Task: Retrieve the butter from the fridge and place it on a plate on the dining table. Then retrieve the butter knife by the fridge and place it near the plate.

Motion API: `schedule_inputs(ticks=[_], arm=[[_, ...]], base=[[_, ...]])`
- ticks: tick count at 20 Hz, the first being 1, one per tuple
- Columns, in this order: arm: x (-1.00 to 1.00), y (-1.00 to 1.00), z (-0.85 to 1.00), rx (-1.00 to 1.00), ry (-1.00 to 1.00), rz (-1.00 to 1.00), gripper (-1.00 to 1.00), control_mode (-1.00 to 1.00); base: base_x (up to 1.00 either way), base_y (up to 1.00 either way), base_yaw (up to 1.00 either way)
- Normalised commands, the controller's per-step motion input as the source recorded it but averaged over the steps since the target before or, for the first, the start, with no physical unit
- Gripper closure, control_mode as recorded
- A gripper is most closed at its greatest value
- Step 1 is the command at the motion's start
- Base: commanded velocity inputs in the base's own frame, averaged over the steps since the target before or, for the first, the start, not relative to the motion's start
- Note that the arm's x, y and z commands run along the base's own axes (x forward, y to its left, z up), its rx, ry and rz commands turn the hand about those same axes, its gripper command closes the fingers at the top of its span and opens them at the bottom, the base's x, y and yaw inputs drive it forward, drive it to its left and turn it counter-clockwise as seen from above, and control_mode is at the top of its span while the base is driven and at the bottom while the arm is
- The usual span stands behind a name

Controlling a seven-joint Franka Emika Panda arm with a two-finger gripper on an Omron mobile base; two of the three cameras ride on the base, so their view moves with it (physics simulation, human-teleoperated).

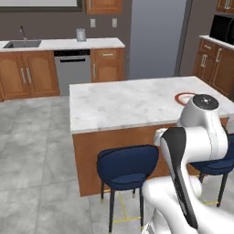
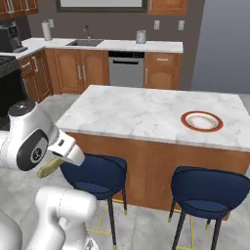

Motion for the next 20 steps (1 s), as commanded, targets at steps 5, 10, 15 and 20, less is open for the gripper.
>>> schedule_inputs(ticks=[5, 10, 15, 20], arm=[[0.0, 0.0, 0.0, 0.0, 0.0, 0.0, 1.0, 1.0], [0.0, 0.0, 0.0, 0.0, 0.0, 0.0, 1.0, 1.0], [0.0, 0.0, 0.0, 0.0, 0.0, 0.0, 1.0, 1.0], [0.0, 0.0, 0.0, 0.0, 0.0, 0.0, 1.0, 1.0]], base=[[0.0, -1.0, 0.0], [0.01, -1.0, 0.0], [0.03, -0.77, 0.0], [0.29, -0.13, 0.0]])
